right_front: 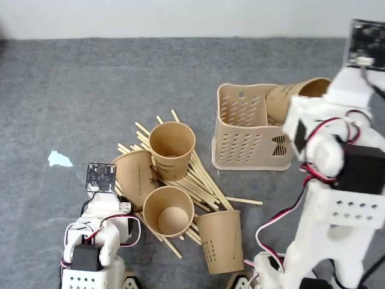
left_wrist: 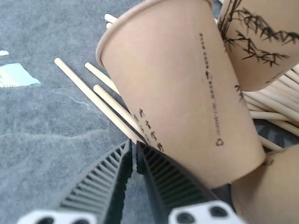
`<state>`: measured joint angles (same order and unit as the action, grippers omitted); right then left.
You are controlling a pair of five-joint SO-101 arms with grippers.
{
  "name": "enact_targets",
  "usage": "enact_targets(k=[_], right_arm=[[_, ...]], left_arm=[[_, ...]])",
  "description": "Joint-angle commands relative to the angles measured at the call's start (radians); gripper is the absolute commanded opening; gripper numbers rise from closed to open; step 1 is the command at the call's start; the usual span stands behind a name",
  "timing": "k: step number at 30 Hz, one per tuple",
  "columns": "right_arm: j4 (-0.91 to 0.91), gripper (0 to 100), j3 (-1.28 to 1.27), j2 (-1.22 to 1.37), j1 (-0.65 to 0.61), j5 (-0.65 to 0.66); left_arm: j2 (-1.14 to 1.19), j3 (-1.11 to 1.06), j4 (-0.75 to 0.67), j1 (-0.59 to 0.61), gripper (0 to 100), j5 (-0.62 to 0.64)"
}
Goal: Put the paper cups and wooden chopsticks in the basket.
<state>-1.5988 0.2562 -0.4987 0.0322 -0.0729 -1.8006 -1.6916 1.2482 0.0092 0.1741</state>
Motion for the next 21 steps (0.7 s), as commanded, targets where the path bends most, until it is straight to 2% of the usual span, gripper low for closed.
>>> enact_targets(k=[1,7,19,21], right_arm=[[0.042,13.8,0.038,0.022,-0.067,-0.006],[0.156,3.5,0.038,0.171,-0.022,-0.006],[0.262,3.5,0.044,0.213,-0.038,-0.005],[0.259,6.1,0.046,0.209,-0.042,-0.005]], left_arm=[[-0.011,0.007,0.006,0.0,1,0.003],[-0.011,0.007,0.006,0.0,1,0.003],[-0.011,0.007,0.006,0.0,1,0.003],[-0.011,0.007,0.006,0.0,1,0.003]])
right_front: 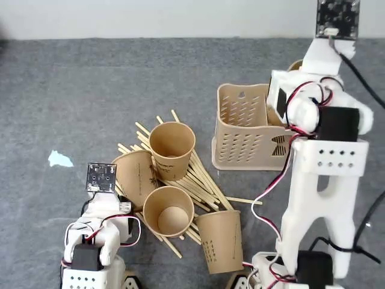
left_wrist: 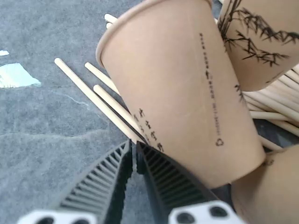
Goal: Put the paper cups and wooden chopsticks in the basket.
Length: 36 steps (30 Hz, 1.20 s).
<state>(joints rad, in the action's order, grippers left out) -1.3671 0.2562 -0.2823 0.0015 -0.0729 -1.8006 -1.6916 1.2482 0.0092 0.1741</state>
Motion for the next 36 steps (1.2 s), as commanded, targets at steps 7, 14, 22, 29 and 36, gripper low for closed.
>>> enact_targets(k=[7,14,22,29,36], right_arm=[[-0.05,18.8,0.04,0.002,-0.012,0.035],[-0.171,18.7,0.052,-0.035,-0.068,0.078],[-0.414,18.7,0.051,-0.096,-0.355,0.051],[-0.427,18.7,-0.129,-0.105,-0.556,-0.055],[-0.426,18.7,-0.333,-0.107,-0.736,-0.058]], left_arm=[[-0.011,0.007,0.006,0.0,1,0.003],[-0.011,0.007,0.006,0.0,1,0.003],[-0.011,0.007,0.006,0.0,1,0.003],[-0.011,0.007,0.006,0.0,1,0.003],[-0.011,0.007,0.006,0.0,1,0.003]])
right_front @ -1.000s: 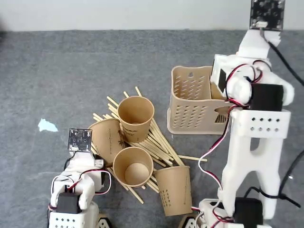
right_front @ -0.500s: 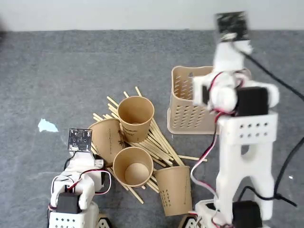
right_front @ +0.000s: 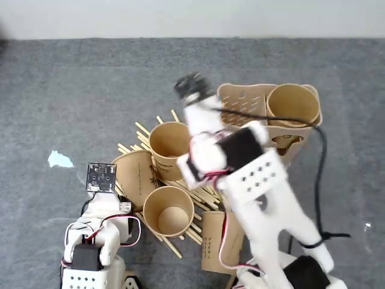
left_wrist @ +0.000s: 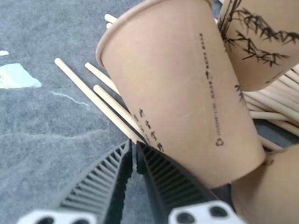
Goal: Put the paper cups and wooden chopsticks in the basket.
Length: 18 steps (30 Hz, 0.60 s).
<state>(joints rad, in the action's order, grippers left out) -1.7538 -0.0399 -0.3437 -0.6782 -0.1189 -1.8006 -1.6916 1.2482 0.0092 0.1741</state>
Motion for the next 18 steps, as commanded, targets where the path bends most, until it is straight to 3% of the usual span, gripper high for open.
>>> enact_targets(k=[1,18], right_arm=[[-0.036,18.7,-0.058,-0.045,-0.07,-0.012],[0.162,18.6,-0.336,-0.036,-0.085,-0.012]], left_arm=[[-0.011,0.007,0.006,0.0,1,0.003],[-0.011,0.007,0.006,0.0,1,0.003]])
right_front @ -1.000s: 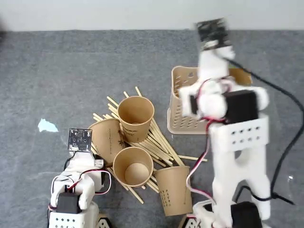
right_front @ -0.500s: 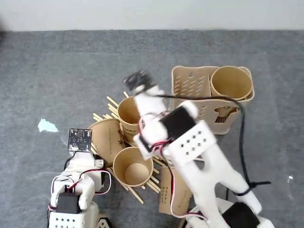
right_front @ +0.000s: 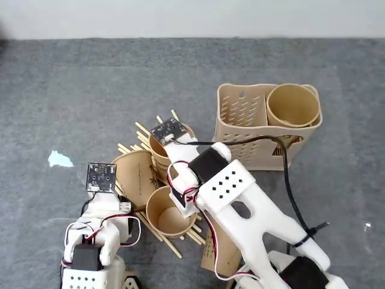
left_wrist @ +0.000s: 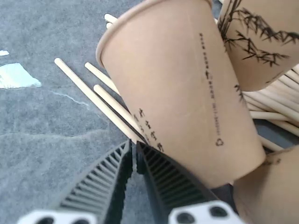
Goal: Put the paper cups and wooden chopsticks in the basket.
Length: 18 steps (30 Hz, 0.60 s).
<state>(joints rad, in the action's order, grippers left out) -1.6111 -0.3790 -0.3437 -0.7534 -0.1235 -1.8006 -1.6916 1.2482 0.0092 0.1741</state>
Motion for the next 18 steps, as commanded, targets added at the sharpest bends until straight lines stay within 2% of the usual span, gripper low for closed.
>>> enact_targets(k=[1,5,9,11,14,18], right_arm=[[0.018,18.6,0.003,-0.036,-0.01,-0.008],[0.018,17.3,0.002,-0.035,-0.019,-0.008],[0.018,0.0,0.002,-0.035,-0.084,-0.008],[0.013,3.7,0.002,-0.035,-0.108,-0.008],[0.007,0.5,0.005,-0.042,-0.11,-0.008],[-0.061,0.9,0.055,-0.067,-0.085,-0.002]], left_arm=[[-0.011,0.007,0.006,0.0,1,0.003],[-0.011,0.007,0.006,0.0,1,0.003],[-0.011,0.007,0.006,0.0,1,0.003],[-0.011,0.007,0.006,0.0,1,0.003],[-0.011,0.007,0.006,0.0,1,0.003],[-0.011,0.007,0.006,0.0,1,0.003]])
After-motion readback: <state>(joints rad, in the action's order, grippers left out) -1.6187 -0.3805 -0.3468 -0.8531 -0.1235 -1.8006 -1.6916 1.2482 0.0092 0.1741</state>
